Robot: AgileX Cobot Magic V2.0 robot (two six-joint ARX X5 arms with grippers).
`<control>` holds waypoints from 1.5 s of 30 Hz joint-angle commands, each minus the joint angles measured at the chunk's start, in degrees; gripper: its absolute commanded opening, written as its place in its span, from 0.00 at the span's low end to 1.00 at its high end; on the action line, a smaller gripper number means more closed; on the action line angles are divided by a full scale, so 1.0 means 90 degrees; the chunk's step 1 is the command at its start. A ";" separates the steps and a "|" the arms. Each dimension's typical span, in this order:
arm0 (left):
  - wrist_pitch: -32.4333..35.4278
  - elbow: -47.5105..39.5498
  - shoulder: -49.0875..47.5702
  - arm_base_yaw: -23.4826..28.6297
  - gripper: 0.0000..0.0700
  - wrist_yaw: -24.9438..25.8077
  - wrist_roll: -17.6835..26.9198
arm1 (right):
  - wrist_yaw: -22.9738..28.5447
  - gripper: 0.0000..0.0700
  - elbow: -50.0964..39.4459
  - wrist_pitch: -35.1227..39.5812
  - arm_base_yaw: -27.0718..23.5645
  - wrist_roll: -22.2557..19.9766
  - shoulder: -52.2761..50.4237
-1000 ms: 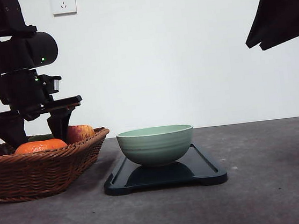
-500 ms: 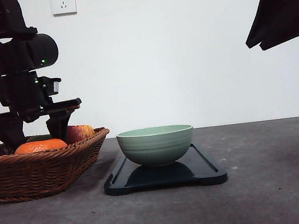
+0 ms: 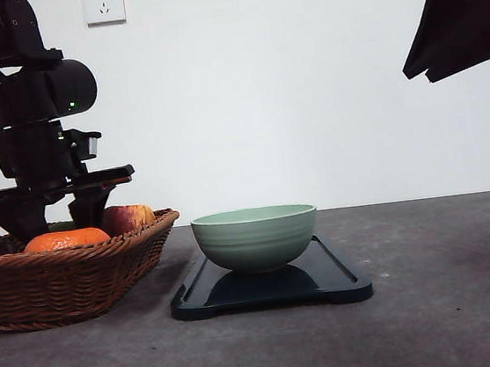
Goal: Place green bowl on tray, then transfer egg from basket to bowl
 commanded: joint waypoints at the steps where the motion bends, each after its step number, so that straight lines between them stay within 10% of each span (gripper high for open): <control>1: 0.0003 0.0156 0.0160 -0.0010 0.24 -0.0020 -0.0042 | 0.0012 0.25 0.0024 0.0058 0.0032 -0.0032 0.0049; 27: 0.0061 0.0185 -0.1240 -0.0145 0.25 0.0118 0.0087 | 0.0012 0.25 0.0024 0.0056 0.0032 -0.0032 0.0049; 35: 0.1069 0.0185 -0.1467 -0.0710 0.25 0.1372 -0.0216 | 0.0012 0.25 0.0024 0.0056 0.0032 -0.0032 0.0049; 45: 0.2037 0.0184 -0.1298 -0.1818 0.26 0.1237 0.0141 | 0.0012 0.25 0.0024 0.0058 0.0032 -0.0034 0.0049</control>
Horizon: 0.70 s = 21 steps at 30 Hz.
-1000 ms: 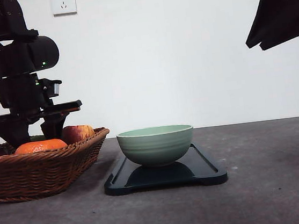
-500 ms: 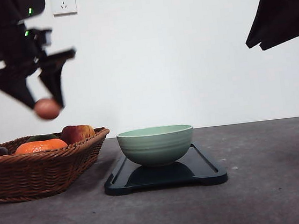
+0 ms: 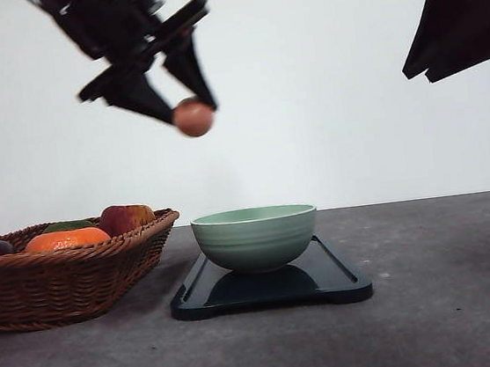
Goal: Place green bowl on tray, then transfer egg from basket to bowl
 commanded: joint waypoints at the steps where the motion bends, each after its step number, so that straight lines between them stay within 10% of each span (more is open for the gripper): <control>1: 0.0157 0.0165 0.0261 -0.0136 0.26 -0.0115 0.0161 | 0.0010 0.25 0.0024 0.0058 0.0032 -0.0034 0.0049; 21: 0.0832 0.0165 0.1924 -0.0696 0.26 -0.1017 0.0437 | 0.0007 0.25 0.0024 0.0056 0.0032 -0.0029 0.0049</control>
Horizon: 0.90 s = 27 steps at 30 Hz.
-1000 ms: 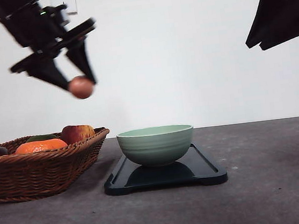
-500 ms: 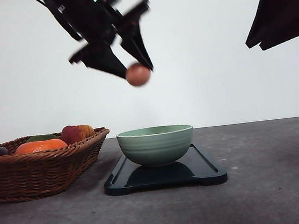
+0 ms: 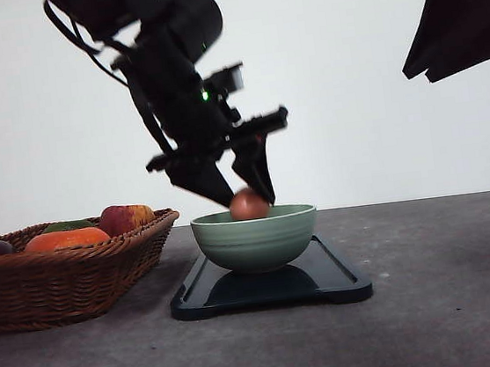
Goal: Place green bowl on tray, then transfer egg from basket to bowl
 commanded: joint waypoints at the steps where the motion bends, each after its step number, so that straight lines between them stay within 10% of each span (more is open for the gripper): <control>1: 0.0070 0.0163 0.0205 -0.0085 0.26 -0.0022 0.0061 | 0.0007 0.25 0.0024 0.0056 0.0032 -0.0029 0.0049; 13: 0.0117 0.0165 0.0527 -0.0275 0.27 -0.0119 0.0063 | 0.0007 0.25 0.0024 0.0053 0.0032 -0.0029 0.0049; 19: 0.0090 0.0165 0.0527 -0.0305 0.52 -0.0161 0.0060 | 0.0005 0.25 0.0024 0.0051 0.0032 -0.0029 0.0049; 27: -0.0725 0.0727 0.0415 -0.0260 0.52 -0.0165 0.0118 | 0.0005 0.25 0.0024 0.0039 0.0032 -0.0029 0.0049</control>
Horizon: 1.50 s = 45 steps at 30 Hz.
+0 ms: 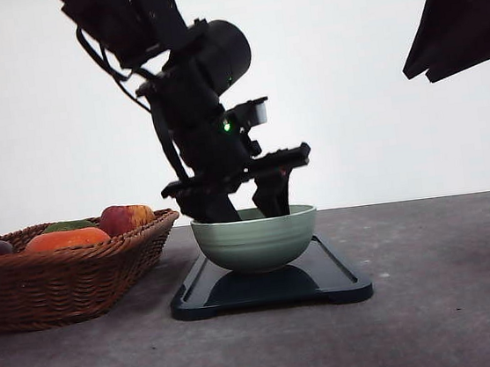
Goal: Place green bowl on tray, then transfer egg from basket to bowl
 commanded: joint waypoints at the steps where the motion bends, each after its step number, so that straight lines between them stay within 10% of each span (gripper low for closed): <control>1: -0.0223 0.0380 -0.0005 -0.0009 0.52 -0.0022 0.0097 | 0.0005 0.25 0.0024 0.0041 0.0032 -0.0029 0.0049; 12: -0.1230 0.0664 -0.1099 0.0227 0.52 0.0000 0.0729 | 0.0010 0.25 0.0024 -0.0076 0.0032 -0.0029 0.0049; 29: -0.0482 -0.3523 -0.5179 0.1372 0.52 0.0010 -0.0042 | 0.0007 0.25 0.0024 -0.0169 0.0032 -0.0032 0.0049; 45: -0.0885 -0.4893 -0.7259 0.2155 0.52 0.0006 -0.0170 | -0.0015 0.25 0.0025 -0.0458 0.0032 -0.0032 0.0049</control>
